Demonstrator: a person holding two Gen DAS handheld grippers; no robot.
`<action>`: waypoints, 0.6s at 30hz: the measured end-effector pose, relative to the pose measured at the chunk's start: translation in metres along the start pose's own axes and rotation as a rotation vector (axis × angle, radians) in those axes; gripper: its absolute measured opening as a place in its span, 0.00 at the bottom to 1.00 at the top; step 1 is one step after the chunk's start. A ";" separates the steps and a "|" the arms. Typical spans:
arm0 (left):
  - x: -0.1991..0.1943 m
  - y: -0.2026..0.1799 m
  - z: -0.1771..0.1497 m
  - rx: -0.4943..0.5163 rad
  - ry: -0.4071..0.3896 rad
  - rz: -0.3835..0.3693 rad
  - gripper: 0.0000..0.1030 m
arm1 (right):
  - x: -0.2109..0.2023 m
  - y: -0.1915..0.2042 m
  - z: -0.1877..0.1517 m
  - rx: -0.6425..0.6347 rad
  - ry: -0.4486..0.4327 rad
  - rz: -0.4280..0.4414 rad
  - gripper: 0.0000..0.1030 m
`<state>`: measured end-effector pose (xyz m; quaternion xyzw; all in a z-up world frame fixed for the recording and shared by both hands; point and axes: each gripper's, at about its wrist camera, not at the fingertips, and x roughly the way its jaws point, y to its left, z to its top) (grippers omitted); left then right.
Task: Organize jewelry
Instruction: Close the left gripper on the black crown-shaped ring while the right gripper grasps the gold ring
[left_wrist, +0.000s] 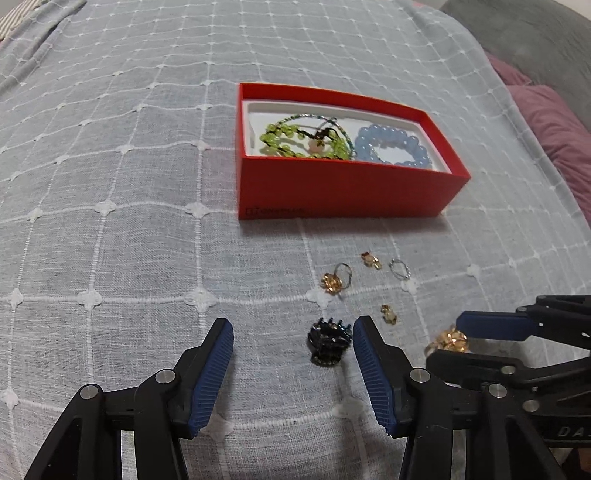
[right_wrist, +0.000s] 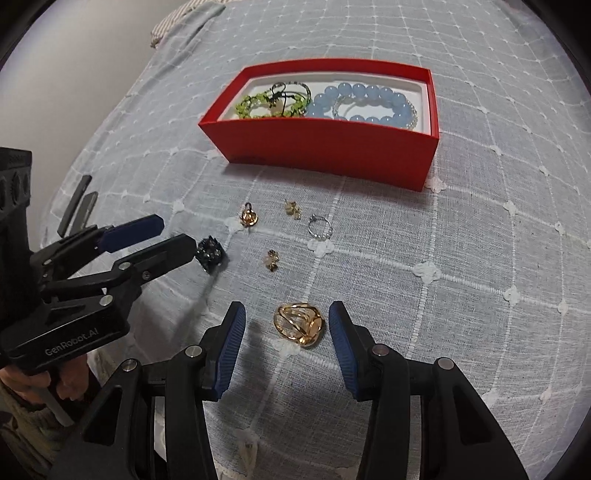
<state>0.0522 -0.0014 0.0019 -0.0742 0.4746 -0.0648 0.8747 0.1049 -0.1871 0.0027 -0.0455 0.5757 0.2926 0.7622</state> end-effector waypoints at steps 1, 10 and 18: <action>0.000 -0.001 -0.001 0.005 0.002 -0.001 0.56 | 0.001 0.000 0.000 -0.004 0.003 0.002 0.45; 0.004 -0.004 -0.002 0.012 0.027 -0.015 0.56 | 0.009 0.007 0.000 -0.038 0.002 -0.001 0.30; 0.012 -0.015 -0.008 0.069 0.059 -0.006 0.56 | -0.008 -0.012 0.005 0.013 -0.050 -0.023 0.30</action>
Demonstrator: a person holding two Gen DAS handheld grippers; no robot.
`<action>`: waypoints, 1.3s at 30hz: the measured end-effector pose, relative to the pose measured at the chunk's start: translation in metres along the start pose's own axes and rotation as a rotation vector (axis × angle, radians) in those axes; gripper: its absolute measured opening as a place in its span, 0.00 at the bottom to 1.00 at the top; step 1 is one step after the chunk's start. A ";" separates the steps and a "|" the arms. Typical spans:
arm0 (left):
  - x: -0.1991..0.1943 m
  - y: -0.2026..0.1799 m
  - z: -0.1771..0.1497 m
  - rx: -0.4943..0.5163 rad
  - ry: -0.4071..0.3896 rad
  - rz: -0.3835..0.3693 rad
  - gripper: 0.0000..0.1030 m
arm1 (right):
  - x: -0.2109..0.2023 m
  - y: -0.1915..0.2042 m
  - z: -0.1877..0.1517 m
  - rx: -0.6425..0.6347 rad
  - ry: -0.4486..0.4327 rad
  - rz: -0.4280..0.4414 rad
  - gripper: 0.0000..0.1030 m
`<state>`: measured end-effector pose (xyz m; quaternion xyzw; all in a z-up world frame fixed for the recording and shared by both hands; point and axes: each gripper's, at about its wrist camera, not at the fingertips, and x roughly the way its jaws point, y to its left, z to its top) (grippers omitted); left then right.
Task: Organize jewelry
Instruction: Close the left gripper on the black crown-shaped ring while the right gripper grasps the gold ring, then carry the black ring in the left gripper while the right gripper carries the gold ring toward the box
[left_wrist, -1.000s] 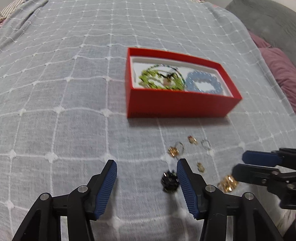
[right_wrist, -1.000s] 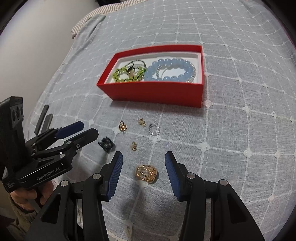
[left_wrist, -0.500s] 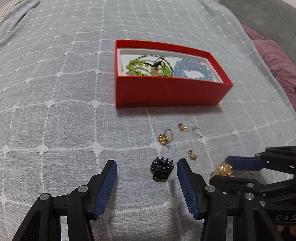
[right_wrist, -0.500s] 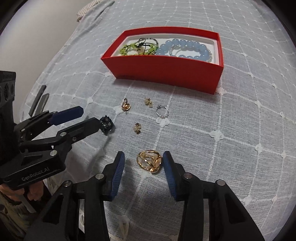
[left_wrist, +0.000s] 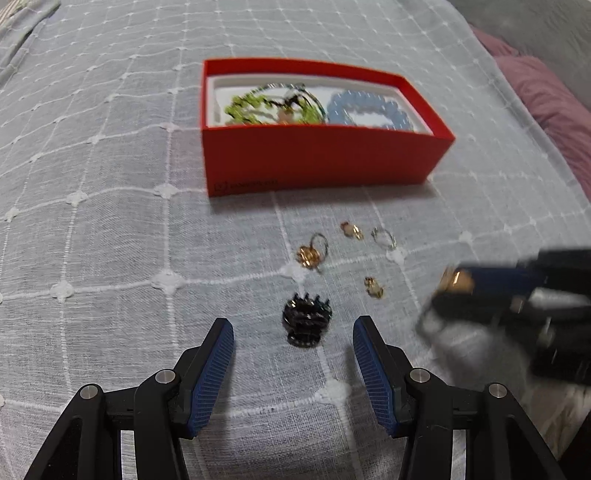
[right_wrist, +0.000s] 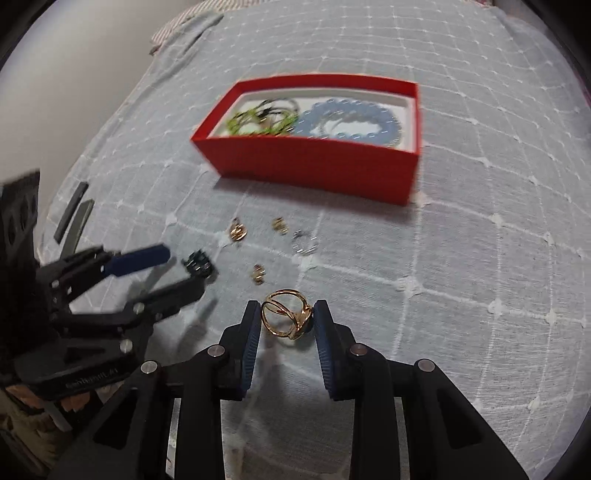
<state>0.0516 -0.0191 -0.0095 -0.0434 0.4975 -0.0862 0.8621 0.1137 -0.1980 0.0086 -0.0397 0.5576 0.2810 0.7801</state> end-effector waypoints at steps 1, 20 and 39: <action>0.001 -0.001 -0.001 0.008 0.002 0.003 0.56 | -0.001 -0.004 0.001 0.014 -0.003 -0.006 0.30; 0.003 -0.004 0.002 0.023 -0.020 0.001 0.21 | -0.012 -0.007 0.004 0.019 -0.046 0.009 0.30; -0.023 0.004 0.020 -0.017 -0.117 0.000 0.20 | -0.028 -0.012 0.011 0.031 -0.115 0.025 0.30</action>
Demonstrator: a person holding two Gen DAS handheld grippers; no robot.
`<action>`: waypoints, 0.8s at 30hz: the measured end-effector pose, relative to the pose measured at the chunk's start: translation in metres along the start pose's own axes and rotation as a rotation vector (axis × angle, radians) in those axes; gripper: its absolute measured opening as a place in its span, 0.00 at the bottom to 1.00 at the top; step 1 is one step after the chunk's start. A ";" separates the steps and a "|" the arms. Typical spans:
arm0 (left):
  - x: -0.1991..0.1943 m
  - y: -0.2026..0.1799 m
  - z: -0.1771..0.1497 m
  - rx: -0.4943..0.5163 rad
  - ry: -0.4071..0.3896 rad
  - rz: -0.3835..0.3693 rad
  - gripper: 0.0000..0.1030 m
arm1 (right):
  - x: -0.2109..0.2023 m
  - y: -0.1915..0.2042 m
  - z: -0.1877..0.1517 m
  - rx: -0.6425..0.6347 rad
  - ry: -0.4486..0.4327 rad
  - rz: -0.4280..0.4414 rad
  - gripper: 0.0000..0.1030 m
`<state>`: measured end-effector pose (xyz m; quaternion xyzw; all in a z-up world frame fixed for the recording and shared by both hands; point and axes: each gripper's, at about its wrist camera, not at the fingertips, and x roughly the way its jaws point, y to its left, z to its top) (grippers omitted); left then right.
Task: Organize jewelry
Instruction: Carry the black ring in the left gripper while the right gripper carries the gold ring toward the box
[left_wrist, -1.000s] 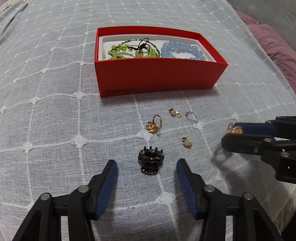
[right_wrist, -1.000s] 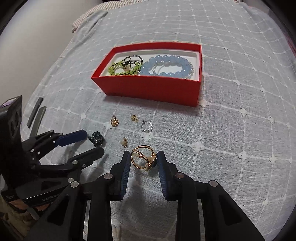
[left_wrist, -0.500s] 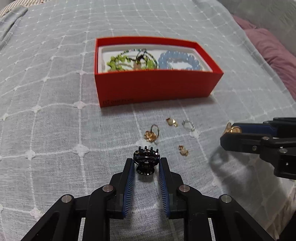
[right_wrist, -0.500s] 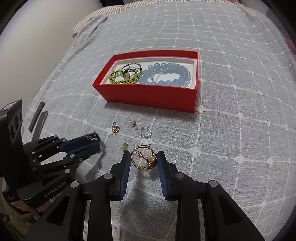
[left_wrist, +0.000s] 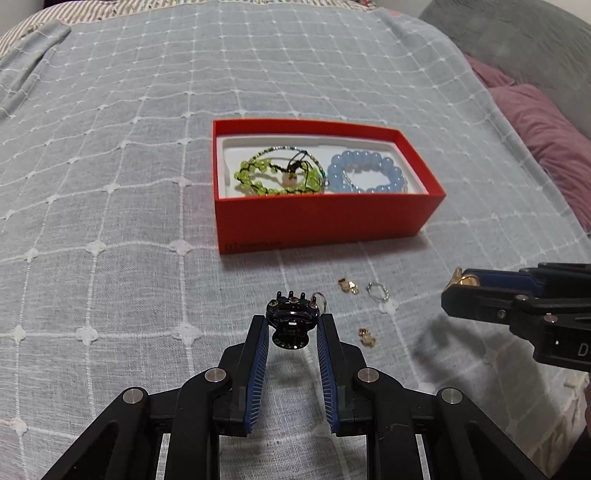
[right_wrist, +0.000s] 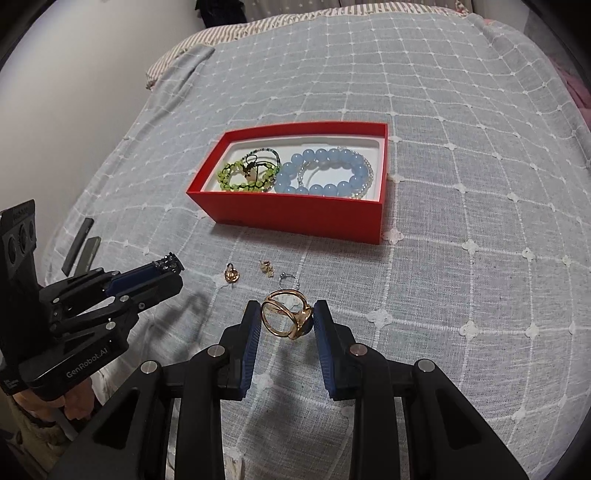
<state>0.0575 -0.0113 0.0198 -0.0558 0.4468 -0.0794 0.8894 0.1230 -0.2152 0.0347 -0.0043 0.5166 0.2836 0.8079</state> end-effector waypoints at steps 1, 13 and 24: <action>0.000 0.000 0.001 0.000 -0.001 0.000 0.20 | -0.001 0.000 0.001 0.000 -0.007 0.001 0.30; -0.004 0.000 0.011 -0.013 -0.016 0.006 0.20 | -0.010 -0.004 0.010 0.005 -0.060 0.001 0.30; -0.004 0.002 0.027 -0.041 -0.031 0.018 0.21 | -0.015 -0.011 0.019 0.016 -0.089 -0.007 0.30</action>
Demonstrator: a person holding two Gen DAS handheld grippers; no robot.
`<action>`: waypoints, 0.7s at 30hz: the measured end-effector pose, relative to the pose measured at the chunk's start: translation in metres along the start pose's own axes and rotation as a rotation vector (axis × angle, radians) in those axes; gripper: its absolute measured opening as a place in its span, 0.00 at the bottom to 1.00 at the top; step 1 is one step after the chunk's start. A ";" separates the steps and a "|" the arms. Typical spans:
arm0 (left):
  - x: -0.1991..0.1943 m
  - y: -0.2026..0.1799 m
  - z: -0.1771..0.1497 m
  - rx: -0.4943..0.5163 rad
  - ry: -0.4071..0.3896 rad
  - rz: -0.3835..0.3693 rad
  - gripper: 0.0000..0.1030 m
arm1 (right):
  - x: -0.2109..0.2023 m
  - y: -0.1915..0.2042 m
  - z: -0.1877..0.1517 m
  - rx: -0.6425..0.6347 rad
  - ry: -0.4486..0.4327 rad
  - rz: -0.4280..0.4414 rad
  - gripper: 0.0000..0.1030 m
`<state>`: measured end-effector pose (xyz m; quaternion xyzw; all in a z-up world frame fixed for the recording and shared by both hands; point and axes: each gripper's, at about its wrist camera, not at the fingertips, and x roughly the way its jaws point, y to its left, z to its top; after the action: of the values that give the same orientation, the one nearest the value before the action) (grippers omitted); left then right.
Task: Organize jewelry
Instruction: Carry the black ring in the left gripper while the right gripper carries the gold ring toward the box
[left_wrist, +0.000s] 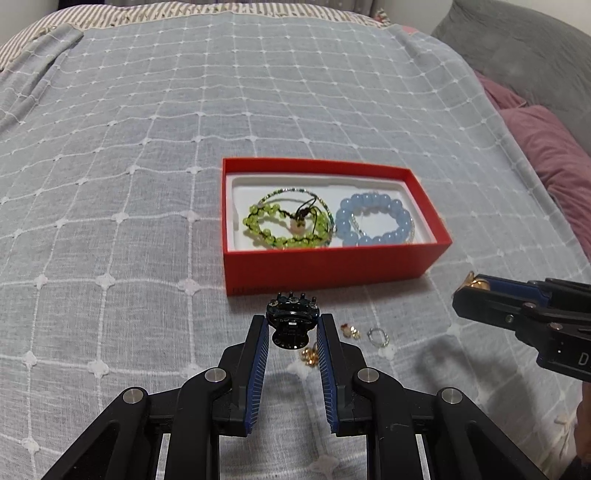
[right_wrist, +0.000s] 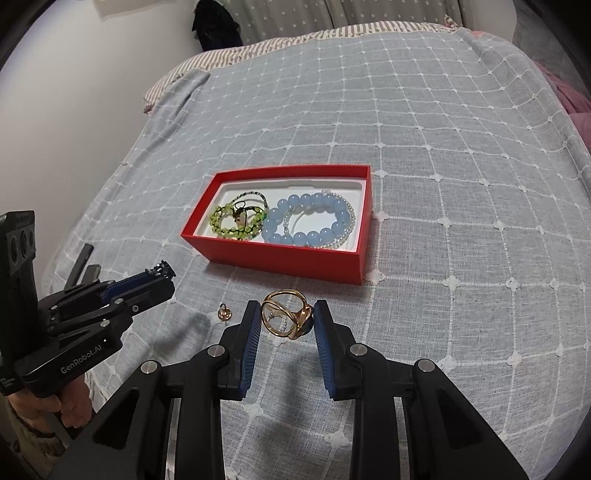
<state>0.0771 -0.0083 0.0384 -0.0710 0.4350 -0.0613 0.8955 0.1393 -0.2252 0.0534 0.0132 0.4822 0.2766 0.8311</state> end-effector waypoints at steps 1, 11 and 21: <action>0.000 0.000 0.002 0.000 -0.002 0.001 0.21 | -0.001 0.001 0.001 -0.004 -0.004 0.000 0.30; 0.005 -0.002 0.035 -0.003 -0.026 0.021 0.21 | 0.001 -0.004 0.025 0.001 -0.043 -0.022 0.30; 0.032 0.010 0.067 -0.030 -0.021 0.025 0.21 | 0.012 -0.017 0.060 0.036 -0.061 -0.001 0.30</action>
<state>0.1500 0.0005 0.0533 -0.0799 0.4272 -0.0429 0.8996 0.2004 -0.2193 0.0712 0.0360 0.4616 0.2670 0.8452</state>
